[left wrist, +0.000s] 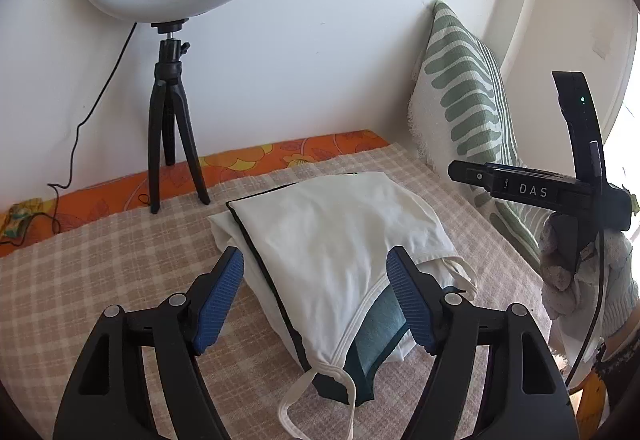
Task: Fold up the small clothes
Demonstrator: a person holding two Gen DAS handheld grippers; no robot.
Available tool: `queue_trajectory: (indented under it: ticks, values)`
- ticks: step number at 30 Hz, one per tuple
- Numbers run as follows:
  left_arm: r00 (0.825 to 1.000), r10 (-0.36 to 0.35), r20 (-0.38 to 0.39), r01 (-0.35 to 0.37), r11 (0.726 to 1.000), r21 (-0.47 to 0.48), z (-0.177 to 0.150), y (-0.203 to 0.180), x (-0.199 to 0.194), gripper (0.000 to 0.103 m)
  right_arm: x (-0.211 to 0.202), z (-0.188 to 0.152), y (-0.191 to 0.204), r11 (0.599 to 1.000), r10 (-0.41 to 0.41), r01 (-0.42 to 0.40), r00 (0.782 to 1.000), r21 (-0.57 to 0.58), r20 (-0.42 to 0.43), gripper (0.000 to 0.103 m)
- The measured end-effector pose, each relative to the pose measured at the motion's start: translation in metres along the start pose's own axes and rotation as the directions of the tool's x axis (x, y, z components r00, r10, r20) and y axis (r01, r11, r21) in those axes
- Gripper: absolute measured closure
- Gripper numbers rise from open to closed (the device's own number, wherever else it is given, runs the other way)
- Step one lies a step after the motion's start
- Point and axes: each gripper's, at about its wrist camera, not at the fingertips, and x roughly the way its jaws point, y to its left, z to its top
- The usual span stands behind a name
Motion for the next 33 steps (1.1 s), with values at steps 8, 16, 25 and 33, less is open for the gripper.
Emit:
queue_trajectory:
  ticks: [8, 16, 25, 33]
  values:
    - [0.998, 0.039, 0.043, -0.040, 0.999, 0.024, -0.008, -0.003, -0.052, 0.025, -0.050, -0.006, 0.025, 1.000, -0.022, 0.023, 0.996, -0.014, 0.089, 0.017]
    - [0.994, 0.064, 0.089, -0.069, 0.996, 0.055, -0.028, -0.003, -0.104, 0.022, -0.091, -0.038, 0.051, 0.999, -0.046, 0.043, 0.986, 0.020, 0.159, 0.006]
    - [0.990, 0.091, 0.109, -0.104, 0.987, 0.121, -0.060, -0.012, -0.154, 0.022, -0.139, -0.083, 0.086, 0.999, -0.039, 0.030, 0.970, 0.041, 0.240, 0.000]
    - [0.979, 0.145, 0.140, -0.164, 0.976, 0.140, -0.094, -0.016, -0.187, 0.000, -0.161, -0.117, 0.105, 0.997, -0.032, 0.012, 0.960, 0.072, 0.279, 0.000]
